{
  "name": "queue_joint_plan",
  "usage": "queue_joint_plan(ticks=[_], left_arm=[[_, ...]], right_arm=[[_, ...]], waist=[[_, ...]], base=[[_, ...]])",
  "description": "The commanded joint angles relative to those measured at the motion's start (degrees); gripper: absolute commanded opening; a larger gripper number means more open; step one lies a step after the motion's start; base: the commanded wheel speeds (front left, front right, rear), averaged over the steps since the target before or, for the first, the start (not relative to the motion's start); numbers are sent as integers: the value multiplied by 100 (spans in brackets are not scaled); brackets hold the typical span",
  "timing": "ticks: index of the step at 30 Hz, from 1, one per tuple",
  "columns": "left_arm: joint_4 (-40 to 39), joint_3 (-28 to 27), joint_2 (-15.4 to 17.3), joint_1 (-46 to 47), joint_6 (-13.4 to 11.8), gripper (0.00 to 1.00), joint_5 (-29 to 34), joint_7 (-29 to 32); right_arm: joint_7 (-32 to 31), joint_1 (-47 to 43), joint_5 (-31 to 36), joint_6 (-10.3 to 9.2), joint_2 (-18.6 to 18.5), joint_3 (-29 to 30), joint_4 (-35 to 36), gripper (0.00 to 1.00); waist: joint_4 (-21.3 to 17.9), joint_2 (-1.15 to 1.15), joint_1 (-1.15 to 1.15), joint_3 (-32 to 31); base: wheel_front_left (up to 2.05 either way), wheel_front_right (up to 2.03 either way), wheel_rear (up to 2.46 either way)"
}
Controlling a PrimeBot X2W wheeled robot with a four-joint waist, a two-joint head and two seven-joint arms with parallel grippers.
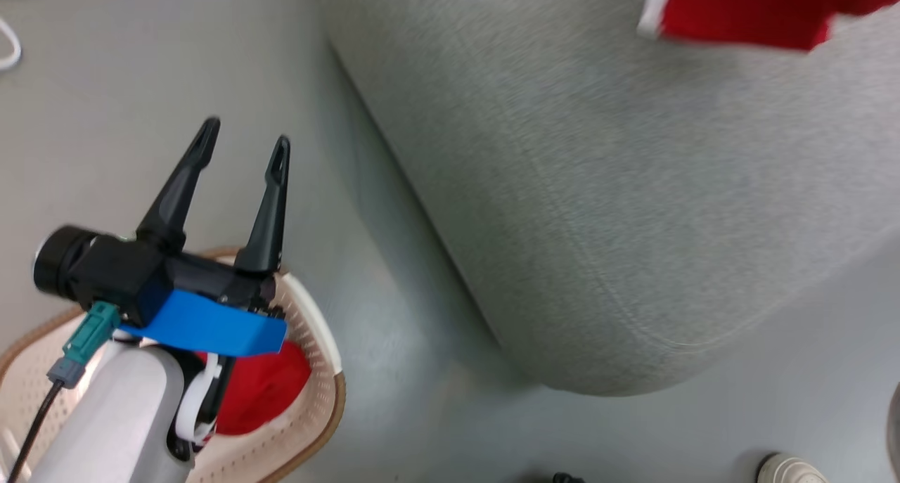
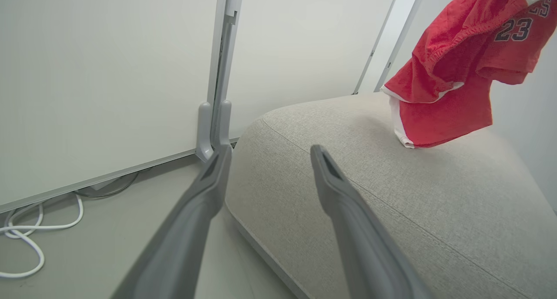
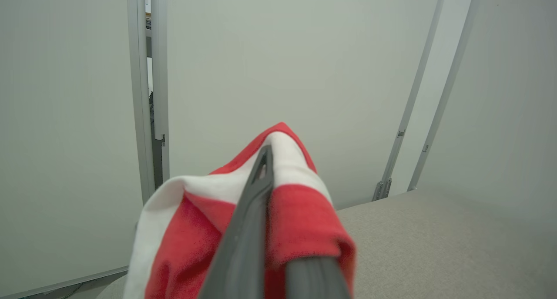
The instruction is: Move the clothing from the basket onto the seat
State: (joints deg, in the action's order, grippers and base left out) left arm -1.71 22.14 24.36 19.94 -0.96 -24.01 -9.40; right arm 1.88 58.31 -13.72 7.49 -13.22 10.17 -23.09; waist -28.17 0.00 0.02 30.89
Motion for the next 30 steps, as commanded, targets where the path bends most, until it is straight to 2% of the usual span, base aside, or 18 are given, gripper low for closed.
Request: queue_joint_plan(ticks=[1,7,13,14,15,16,17,23,30], left_arm=[[-92,13,39,194,23,100,54,57],[-417,42,128,537,30,100,208,177],[-579,30,183,619,1,100,238,204],[-582,25,181,595,-15,100,232,191],[-581,37,172,564,-25,100,223,183],[-555,45,173,552,-18,100,214,165],[-518,50,157,546,-7,100,190,149],[-244,109,45,411,1,100,90,-35],[345,82,-320,128,-3,100,-190,-403]], right_arm=[[35,238,-26,1,-64,214,-174,0],[126,820,172,1,-225,894,-1081,0],[191,781,601,1,-305,1374,-2094,0],[221,728,731,1,-298,1448,-2257,13],[206,694,809,0,-308,1563,-2420,39],[221,670,925,0,-330,1667,-2570,84],[228,652,1056,1,-342,1742,-2713,100],[457,493,1580,1,-343,1947,-3193,100],[848,-133,1727,0,-288,1853,-3478,100]], waist=[[485,0,-2,559],[794,0,-2,1067],[1008,0,-2,1242],[1027,0,-2,1243],[1053,0,-2,1241],[1083,0,-2,1235],[1113,0,-2,1216],[1229,0,-2,872],[1382,0,-2,-80]], base=[[0,0,0],[0,0,0],[0,0,0],[0,0,0],[0,0,0],[0,0,0],[0,0,0],[0,0,0],[0,0,0]])
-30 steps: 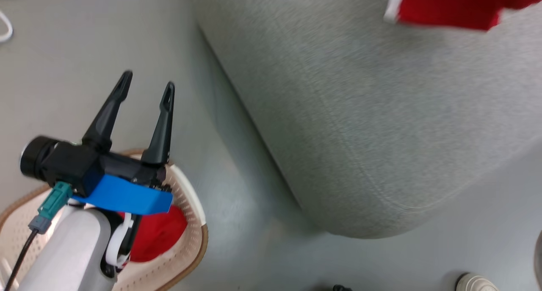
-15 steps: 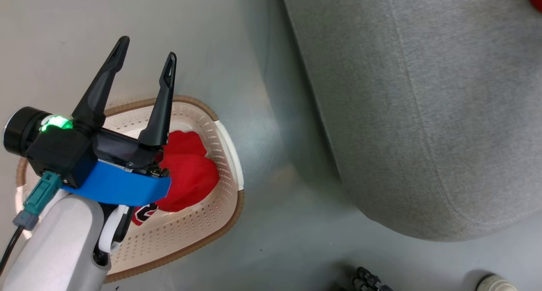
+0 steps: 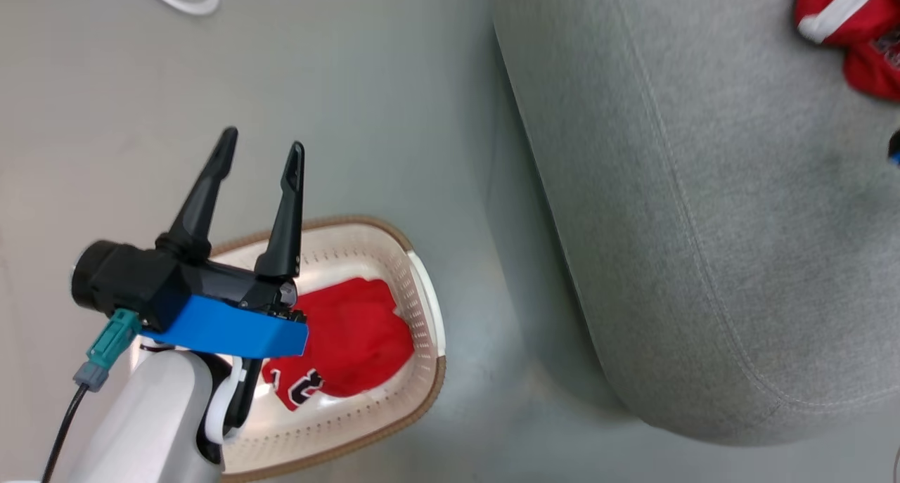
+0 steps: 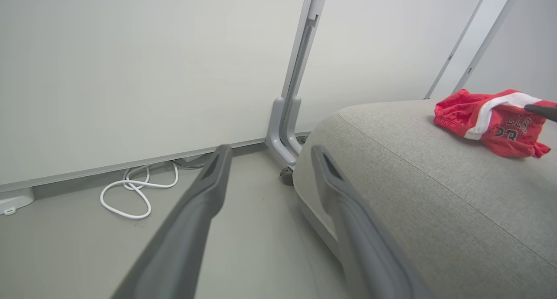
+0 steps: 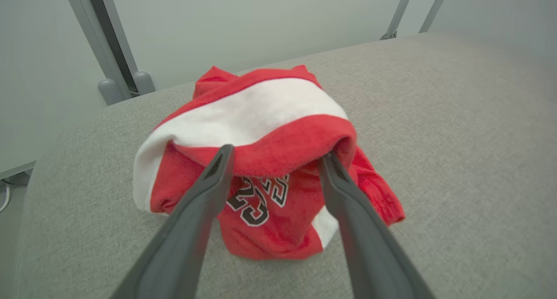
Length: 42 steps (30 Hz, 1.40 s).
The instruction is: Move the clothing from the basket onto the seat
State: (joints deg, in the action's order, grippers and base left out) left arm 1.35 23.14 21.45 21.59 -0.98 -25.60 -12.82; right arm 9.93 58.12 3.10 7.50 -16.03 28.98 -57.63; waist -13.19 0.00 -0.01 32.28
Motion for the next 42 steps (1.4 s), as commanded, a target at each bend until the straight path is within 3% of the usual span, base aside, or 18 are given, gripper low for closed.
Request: queue_joint_plan(ticks=[1,10,16,20,24,33,42], left_arm=[[138,-46,-94,-83,1,100,-77,-102],[834,-424,-625,-760,-19,100,-304,-241],[1065,-1016,-851,-1454,-34,100,-186,-243],[1216,-1338,-1013,-1723,37,100,-70,-244],[1287,-1570,-1190,-1867,148,100,89,-244],[1465,-1860,-1419,-2112,356,100,397,-245],[1536,-2061,-1550,-2183,502,100,566,-245]], right_arm=[[109,-231,-7,-1,35,-22,-33,100],[422,-1730,-53,-1,466,-615,438,100],[520,-3015,-174,-1,889,-1412,2006,100],[523,-3963,-252,-1,1115,-1848,3132,100],[390,-4699,-351,-1,1212,-2280,3793,100],[-25,-5399,-596,-1,1300,-2568,4435,100],[-151,-5518,-740,-1,1316,-2589,4737,100]], waist=[[-91,0,1,-372],[188,0,1,-1800],[407,0,1,-2449],[654,0,1,-2670],[958,0,1,-2839],[1533,0,1,-3097],[1758,0,1,-3043]], base=[[0,0,0],[0,0,0],[0,0,0],[0,0,0],[0,0,0],[0,0,0],[0,0,0]])
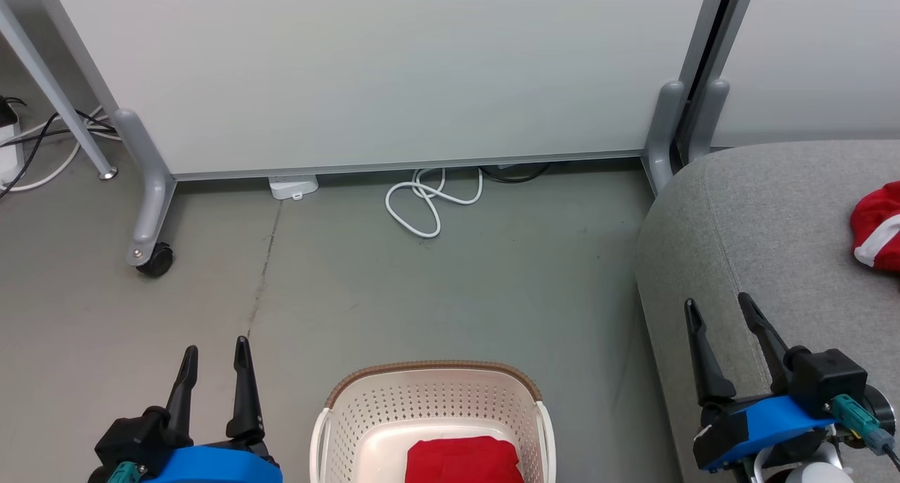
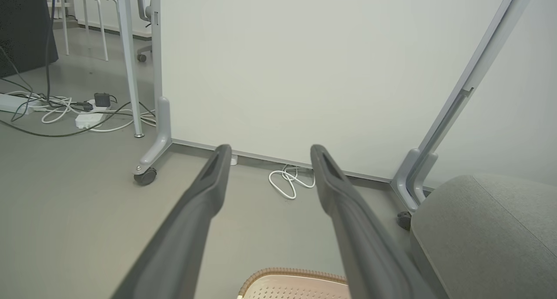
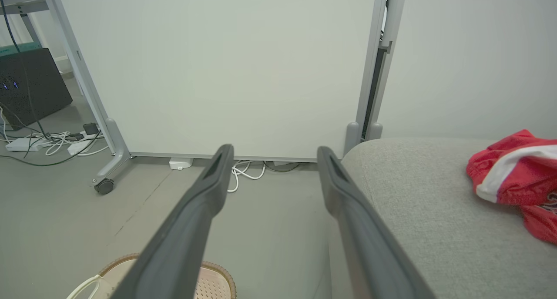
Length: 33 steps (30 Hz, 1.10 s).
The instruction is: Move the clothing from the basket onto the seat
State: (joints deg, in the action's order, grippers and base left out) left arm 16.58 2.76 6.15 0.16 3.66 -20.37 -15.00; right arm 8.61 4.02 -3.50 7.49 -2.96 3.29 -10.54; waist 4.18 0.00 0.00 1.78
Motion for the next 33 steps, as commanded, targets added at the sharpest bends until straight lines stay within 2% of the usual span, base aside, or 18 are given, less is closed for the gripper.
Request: queue_joint_plan(ticks=[1,22,28,33], left_arm=[[18,-44,-30,-40,44,100,62,-27],[18,-248,-184,66,235,100,289,-27],[197,-39,-123,227,317,100,395,-27],[631,326,30,588,367,100,441,-24]], right_arm=[[-21,-106,-112,1,9,-29,43,100],[-49,-28,-218,1,10,-41,223,100],[-81,131,-237,1,9,-282,324,100],[-83,401,-237,1,7,-663,439,100]], waist=[[30,0,0,9],[-10,0,0,164],[-297,0,0,441],[-754,0,0,941]], base=[[0,0,0],[0,0,0],[0,0,0],[0,0,0]])
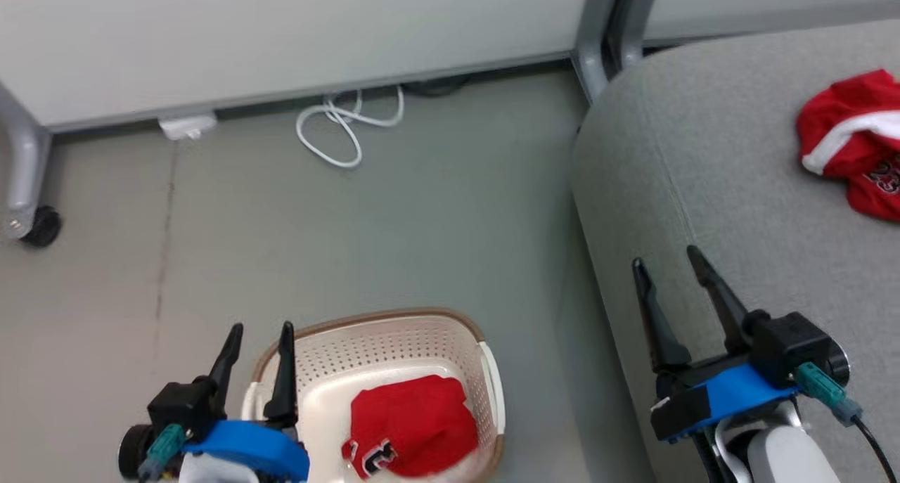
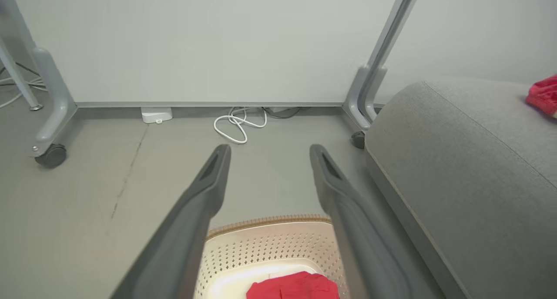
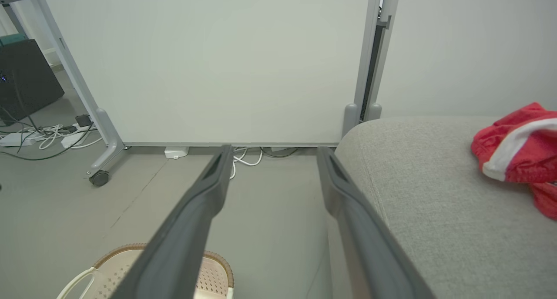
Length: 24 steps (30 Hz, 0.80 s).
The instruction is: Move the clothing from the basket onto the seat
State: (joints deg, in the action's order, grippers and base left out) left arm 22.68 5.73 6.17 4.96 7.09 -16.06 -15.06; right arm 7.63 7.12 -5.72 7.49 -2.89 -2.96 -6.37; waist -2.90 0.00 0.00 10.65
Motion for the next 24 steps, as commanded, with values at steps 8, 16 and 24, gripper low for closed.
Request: queue_joint_plan(ticks=[8,16,24], left_arm=[[1068,1185,563,833,35,100,-306,217],[1927,2132,1191,1572,35,100,-577,720],[2562,2517,1681,2055,36,100,-462,1039]], right_arm=[[268,915,-346,1,1,-866,-130,100],[637,1713,-788,1,1,-1579,-376,100],[754,2099,-1297,1,2,-1873,-360,100]], waist=[[-1035,0,0,1044],[-1808,0,0,2072],[-2384,0,0,2853]], base=[[0,0,0],[0,0,0],[0,0,0]])
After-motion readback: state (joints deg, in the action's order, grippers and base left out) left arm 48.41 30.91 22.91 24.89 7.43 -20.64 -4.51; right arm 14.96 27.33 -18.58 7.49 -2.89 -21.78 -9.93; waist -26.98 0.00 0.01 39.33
